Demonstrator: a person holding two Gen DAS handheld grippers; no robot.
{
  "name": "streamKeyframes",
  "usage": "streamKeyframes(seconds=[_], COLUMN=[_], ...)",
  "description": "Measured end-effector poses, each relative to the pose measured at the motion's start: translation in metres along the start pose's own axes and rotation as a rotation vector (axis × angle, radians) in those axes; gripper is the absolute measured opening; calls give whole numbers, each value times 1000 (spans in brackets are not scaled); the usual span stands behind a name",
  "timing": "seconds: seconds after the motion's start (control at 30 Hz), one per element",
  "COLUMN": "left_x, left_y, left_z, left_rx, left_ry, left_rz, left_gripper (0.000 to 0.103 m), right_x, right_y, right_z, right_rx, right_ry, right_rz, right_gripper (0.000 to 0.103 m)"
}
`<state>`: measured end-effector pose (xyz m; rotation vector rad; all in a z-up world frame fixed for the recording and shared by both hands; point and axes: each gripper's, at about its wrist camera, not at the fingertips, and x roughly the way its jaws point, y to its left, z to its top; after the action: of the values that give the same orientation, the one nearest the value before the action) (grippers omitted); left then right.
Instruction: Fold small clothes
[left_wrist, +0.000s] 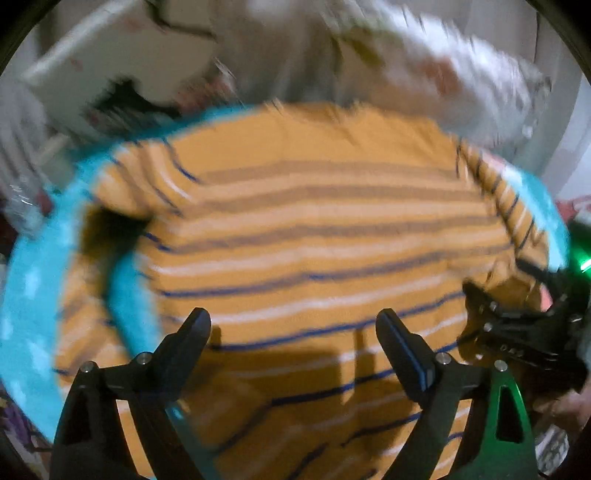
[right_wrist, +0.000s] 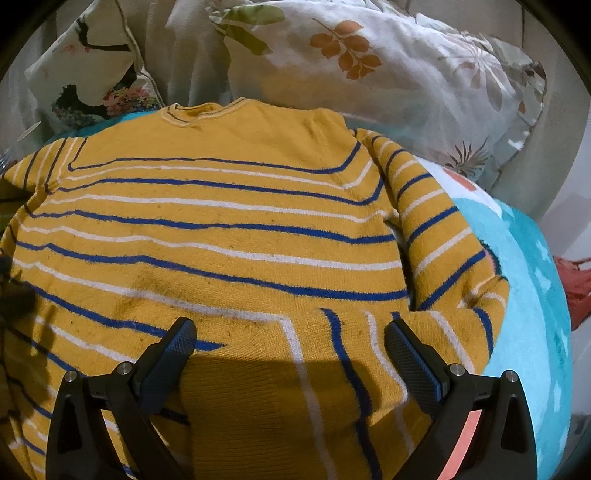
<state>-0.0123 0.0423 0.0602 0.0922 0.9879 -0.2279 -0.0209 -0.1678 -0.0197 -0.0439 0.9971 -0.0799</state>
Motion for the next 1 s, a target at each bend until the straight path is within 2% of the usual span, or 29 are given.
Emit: streamKeyframes(seconds=[0.1,0.2,0.27,0.33,0.4,0.43,0.47,0.5,0.53,0.57,0.6,0.63,0.7,0.73,0.8,0.83,0.9,1.0], left_x=[-34,-48,-41,-29,-12,-3,3,8,5,4,4,0,-7,-12,-22,-25,-36,-48], left_y=[46,100,132,154,172,175,175,176,176,177,181,196,219,233,256,261,270,256], left_z=[0,-9,-20,-30,-39,-42,-47,-50,-50,-49,-49,-50,-53,-54,-54,-55,-56,-56], left_rx=[-93,-213,-270,-323,-377,-395,-414,-435,-419,-404,-409,-472,-546,-568,-584,-588,-597,-547], left_ry=[-74,-83,-51,14,86,115,135,158,140,145,153,146,140,131,123,116,91,57], left_rz=[44,113,158,193,156,112,67,40,102,121,113,85,121,165,266,284,308,307], left_gripper=[91,91,91,91,91,86,76,53,26,8,9,9,9,9,9,9,12,12], right_x=[1,1,0,-1,-1,-1,-1,-1,-2,-2,-2,-2,-2,-3,-3,-3,-3,-3], right_y=[-1,-1,0,1,1,1,1,2,2,2,2,2,2,2,2,2,2,1], right_z=[1,1,0,-1,-1,-1,-1,-1,-1,-1,-1,-2,-2,-2,-2,-2,-3,-3], right_rx=[21,39,45,46,46,44,44,44,42,41,41,40,41,39,37,37,37,38], right_ry=[15,23,16,7,1,-2,-4,-5,-10,-14,-16,-18,-20,-22,-24,-26,-28,-30], right_rz=[1,-4,-9,-15,-18,-21,-21,-22,-28,-32,-34,-38,-41,-46,-49,-51,-52,-51], right_gripper=[103,103,103,103,103,103,103,103,103,103,103,103,103,103,103,103,103,103])
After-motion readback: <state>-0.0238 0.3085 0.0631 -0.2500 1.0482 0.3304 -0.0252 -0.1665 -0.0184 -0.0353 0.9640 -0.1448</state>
